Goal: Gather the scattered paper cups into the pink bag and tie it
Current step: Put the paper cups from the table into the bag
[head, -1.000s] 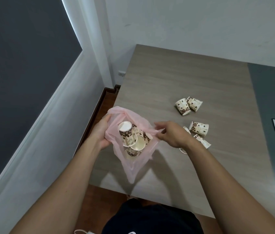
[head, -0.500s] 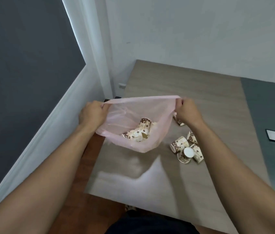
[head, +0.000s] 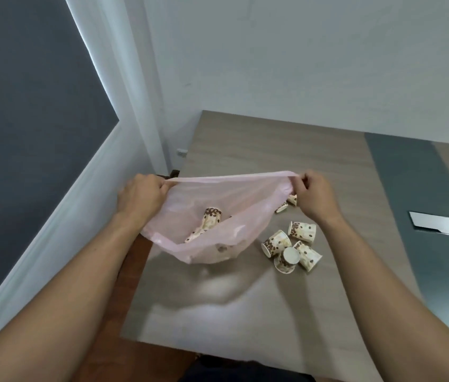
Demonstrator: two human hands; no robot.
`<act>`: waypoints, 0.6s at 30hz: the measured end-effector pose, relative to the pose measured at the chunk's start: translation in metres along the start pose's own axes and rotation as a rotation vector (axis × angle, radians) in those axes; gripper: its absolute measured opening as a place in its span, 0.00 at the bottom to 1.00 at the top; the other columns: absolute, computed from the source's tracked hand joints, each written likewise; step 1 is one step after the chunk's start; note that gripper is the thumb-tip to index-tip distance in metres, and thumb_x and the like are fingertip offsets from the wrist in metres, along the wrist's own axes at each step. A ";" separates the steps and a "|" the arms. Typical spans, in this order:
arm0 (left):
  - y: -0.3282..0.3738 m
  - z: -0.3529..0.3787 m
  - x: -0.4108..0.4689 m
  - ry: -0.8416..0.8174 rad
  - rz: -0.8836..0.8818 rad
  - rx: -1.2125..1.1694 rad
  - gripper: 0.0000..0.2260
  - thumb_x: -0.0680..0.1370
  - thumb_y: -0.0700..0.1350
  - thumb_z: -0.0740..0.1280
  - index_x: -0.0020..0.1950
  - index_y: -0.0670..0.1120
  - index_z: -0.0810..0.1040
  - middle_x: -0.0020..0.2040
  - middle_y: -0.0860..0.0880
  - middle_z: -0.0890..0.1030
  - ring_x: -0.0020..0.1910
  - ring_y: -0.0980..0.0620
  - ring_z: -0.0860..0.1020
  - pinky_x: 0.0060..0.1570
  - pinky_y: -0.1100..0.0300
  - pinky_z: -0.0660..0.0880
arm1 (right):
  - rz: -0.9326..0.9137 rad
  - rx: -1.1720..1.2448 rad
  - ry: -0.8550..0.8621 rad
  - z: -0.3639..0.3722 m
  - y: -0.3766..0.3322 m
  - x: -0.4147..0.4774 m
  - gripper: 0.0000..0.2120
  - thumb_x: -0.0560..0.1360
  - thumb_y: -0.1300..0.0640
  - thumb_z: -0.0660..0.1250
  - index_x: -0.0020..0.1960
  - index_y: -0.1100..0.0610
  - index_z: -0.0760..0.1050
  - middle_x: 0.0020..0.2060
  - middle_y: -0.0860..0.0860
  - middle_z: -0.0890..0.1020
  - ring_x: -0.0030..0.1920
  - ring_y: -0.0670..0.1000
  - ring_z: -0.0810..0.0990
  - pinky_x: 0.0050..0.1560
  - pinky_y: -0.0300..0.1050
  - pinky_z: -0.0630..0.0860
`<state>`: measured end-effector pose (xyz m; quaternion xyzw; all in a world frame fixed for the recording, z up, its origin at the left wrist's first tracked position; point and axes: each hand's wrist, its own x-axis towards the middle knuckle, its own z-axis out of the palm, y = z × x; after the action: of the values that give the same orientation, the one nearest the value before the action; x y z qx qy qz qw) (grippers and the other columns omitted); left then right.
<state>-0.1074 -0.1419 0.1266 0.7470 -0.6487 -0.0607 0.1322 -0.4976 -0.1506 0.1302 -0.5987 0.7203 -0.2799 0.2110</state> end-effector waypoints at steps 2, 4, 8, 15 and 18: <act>0.012 0.009 0.000 -0.064 -0.017 -0.033 0.21 0.89 0.58 0.62 0.47 0.48 0.87 0.49 0.36 0.86 0.49 0.32 0.82 0.49 0.44 0.79 | 0.048 0.114 -0.105 0.002 0.017 -0.002 0.15 0.87 0.47 0.66 0.46 0.53 0.82 0.40 0.51 0.87 0.41 0.54 0.86 0.44 0.46 0.79; 0.024 0.017 -0.003 -0.117 -0.059 -0.112 0.21 0.89 0.56 0.61 0.52 0.43 0.86 0.54 0.32 0.86 0.55 0.28 0.83 0.54 0.41 0.80 | 0.066 0.131 -0.233 0.011 0.040 -0.013 0.16 0.86 0.43 0.68 0.54 0.55 0.85 0.45 0.48 0.88 0.45 0.50 0.86 0.47 0.49 0.79; 0.043 0.038 -0.013 -0.183 -0.113 -0.293 0.26 0.90 0.55 0.58 0.40 0.40 0.78 0.52 0.29 0.86 0.55 0.28 0.83 0.53 0.45 0.79 | 0.232 0.016 -0.366 0.038 0.091 -0.040 0.21 0.86 0.47 0.70 0.72 0.59 0.79 0.66 0.56 0.84 0.66 0.57 0.84 0.67 0.55 0.80; 0.056 0.066 -0.045 -0.259 -0.217 -0.488 0.32 0.84 0.69 0.56 0.30 0.46 0.73 0.36 0.42 0.83 0.46 0.32 0.84 0.45 0.47 0.77 | 0.325 -0.263 -0.507 0.093 0.136 -0.090 0.31 0.85 0.50 0.70 0.83 0.61 0.64 0.80 0.62 0.64 0.76 0.65 0.75 0.75 0.57 0.73; 0.056 0.072 -0.058 -0.294 -0.232 -0.536 0.34 0.81 0.74 0.56 0.29 0.51 0.76 0.25 0.50 0.76 0.31 0.45 0.79 0.37 0.51 0.73 | 0.323 -0.329 -0.515 0.107 0.149 -0.104 0.29 0.85 0.52 0.70 0.80 0.62 0.65 0.83 0.61 0.59 0.75 0.66 0.75 0.72 0.60 0.75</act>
<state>-0.1887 -0.0998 0.0688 0.7378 -0.5322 -0.3514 0.2213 -0.5203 -0.0453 -0.0515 -0.5540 0.7643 0.0371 0.3280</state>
